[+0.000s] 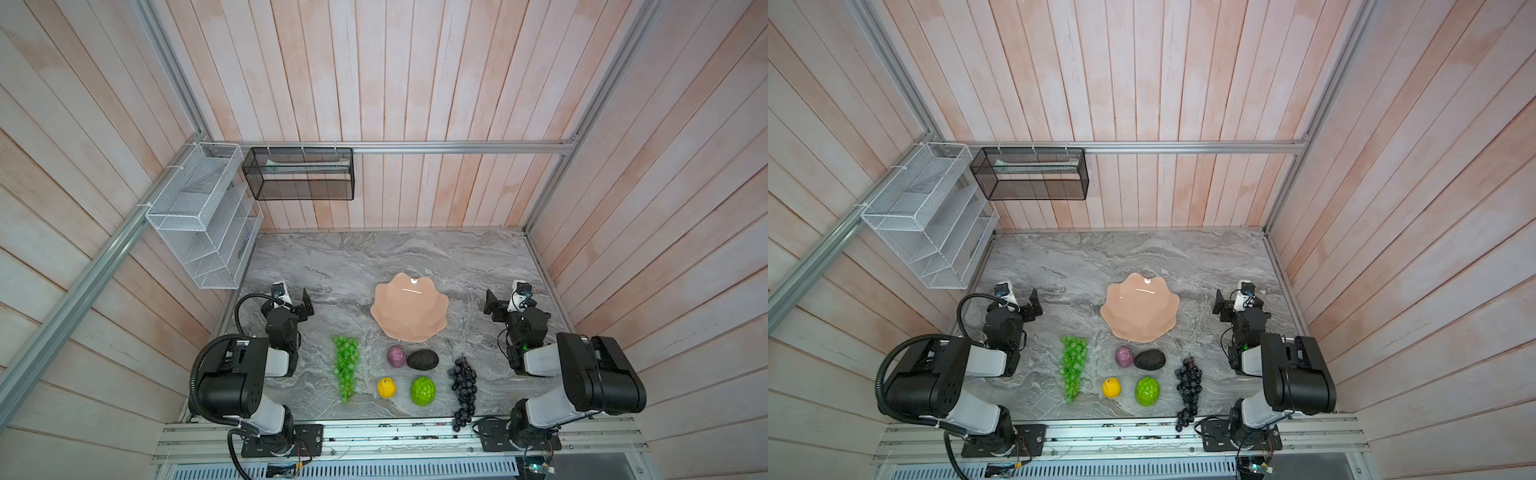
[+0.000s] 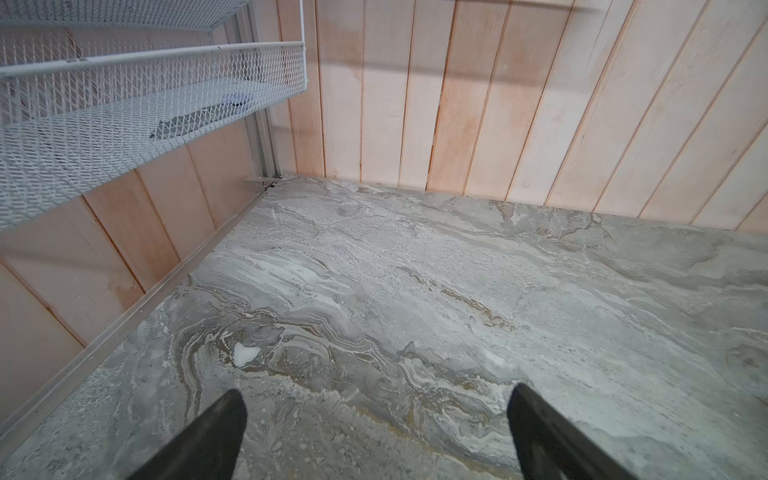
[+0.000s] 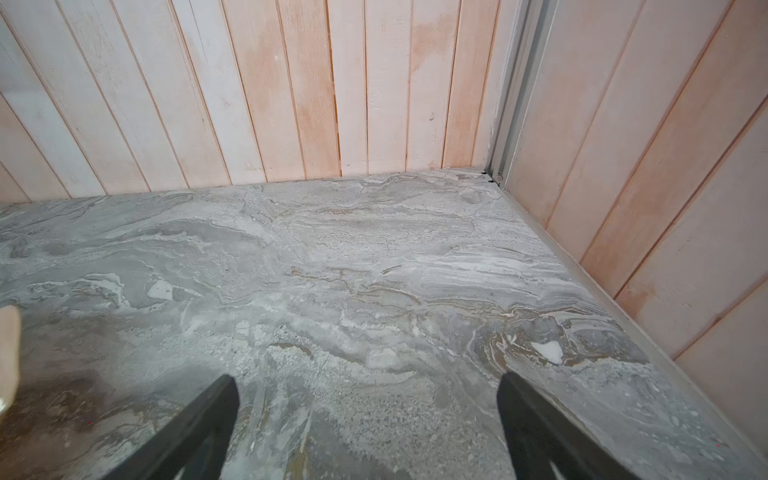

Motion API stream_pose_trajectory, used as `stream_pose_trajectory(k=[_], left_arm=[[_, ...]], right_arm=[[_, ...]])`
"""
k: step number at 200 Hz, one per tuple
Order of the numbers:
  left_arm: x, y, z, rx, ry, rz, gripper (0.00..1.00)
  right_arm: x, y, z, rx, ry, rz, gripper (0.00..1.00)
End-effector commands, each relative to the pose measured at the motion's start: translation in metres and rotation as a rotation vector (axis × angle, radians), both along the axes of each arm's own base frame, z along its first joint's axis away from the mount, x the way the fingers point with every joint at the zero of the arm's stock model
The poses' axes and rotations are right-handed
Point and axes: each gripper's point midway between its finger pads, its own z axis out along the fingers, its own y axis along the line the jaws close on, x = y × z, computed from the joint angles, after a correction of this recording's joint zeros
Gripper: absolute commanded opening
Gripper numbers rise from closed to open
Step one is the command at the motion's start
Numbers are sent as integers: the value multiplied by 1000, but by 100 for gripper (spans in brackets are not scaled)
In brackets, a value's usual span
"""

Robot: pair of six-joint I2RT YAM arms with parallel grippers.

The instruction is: Place and organize the fake fruits in the fruit bowl

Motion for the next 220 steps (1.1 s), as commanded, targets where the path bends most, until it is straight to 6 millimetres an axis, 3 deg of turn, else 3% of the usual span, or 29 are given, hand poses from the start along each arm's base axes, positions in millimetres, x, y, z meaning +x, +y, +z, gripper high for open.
stream_pose_trajectory(k=[1, 168, 203, 220], left_arm=[[4, -1, 15, 14, -51, -8, 100], [4, 1, 19, 10, -65, 6, 100], [5, 4, 21, 4, -46, 27, 100], [3, 2, 22, 19, -55, 26, 100]], right_arm=[[5, -1, 9, -14, -25, -9, 98], [5, -2, 9, -14, -24, -17, 98], [14, -1, 33, -39, 4, -38, 98], [12, -1, 57, -17, -25, -46, 98]])
